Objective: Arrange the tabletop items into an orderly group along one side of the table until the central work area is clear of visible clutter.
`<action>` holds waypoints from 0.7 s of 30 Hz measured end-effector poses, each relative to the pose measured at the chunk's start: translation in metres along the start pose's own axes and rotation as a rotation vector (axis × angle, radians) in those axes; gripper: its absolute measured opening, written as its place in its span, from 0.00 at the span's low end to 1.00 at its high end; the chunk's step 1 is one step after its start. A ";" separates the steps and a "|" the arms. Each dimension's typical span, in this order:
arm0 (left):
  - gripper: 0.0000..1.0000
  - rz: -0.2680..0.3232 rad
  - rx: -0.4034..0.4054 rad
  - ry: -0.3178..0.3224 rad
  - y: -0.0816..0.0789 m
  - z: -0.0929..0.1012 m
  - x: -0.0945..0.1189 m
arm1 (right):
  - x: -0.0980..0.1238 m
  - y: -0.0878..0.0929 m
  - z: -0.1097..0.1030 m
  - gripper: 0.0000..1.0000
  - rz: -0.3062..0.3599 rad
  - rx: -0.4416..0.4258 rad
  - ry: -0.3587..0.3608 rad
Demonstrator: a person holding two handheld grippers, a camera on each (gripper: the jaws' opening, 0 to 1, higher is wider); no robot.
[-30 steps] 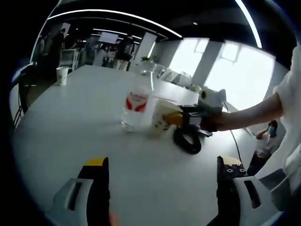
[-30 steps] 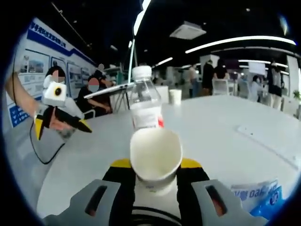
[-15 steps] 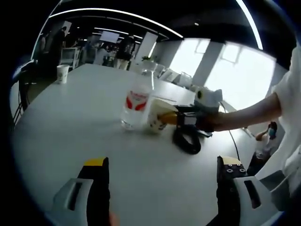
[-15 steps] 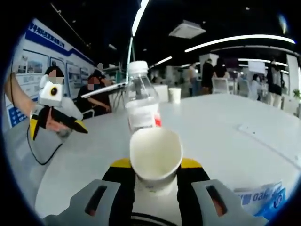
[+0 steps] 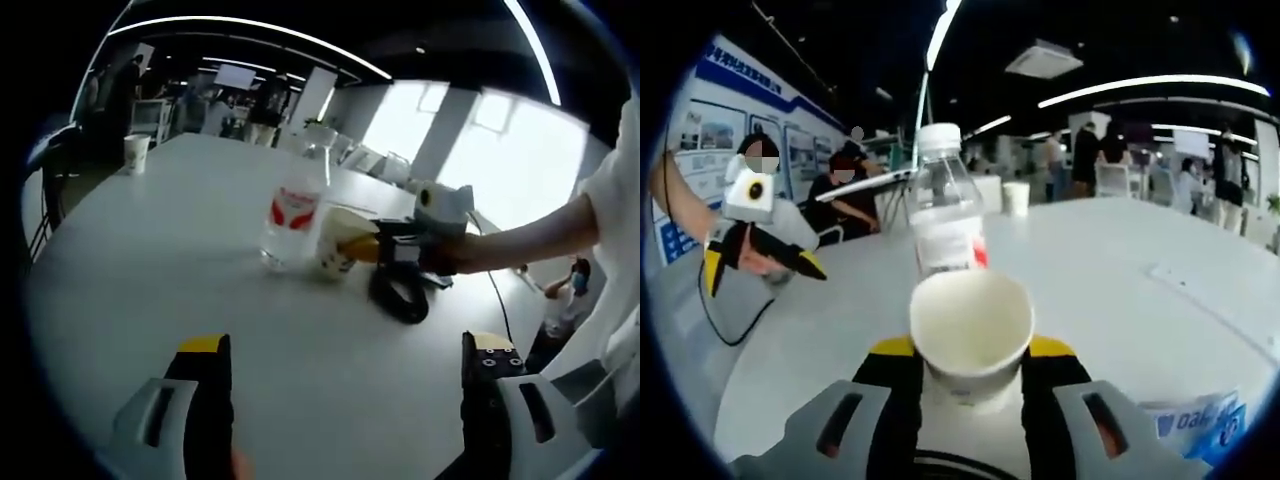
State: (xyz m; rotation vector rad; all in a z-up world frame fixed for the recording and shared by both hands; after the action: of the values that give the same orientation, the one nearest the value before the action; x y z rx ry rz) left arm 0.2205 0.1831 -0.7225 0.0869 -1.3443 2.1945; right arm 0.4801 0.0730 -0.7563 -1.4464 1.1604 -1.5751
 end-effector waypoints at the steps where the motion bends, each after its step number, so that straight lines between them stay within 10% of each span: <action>1: 0.93 0.000 0.002 0.000 0.000 0.000 0.000 | 0.000 0.000 0.000 0.36 -0.003 0.006 0.003; 12: 0.94 -0.002 0.002 0.003 0.001 0.001 -0.002 | -0.002 -0.002 -0.003 0.41 -0.022 0.000 0.014; 21: 0.95 -0.001 0.005 0.007 0.000 0.001 -0.003 | -0.001 -0.005 -0.001 0.67 -0.014 -0.003 0.034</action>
State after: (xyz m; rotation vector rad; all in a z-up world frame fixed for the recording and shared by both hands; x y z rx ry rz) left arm 0.2228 0.1811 -0.7229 0.0816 -1.3341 2.1957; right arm 0.4801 0.0759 -0.7517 -1.4372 1.1749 -1.6141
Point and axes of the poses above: the point that each gripper's makers call its tool centre point, and the gripper's own axes: x roughly backward along the fingers, z roughly to its right, y roughly out of its underside, the point moved 9 cm from there along x, roughly backward along the fingers, and after that the axes turned 14 degrees about y, right-handed, at the moved point
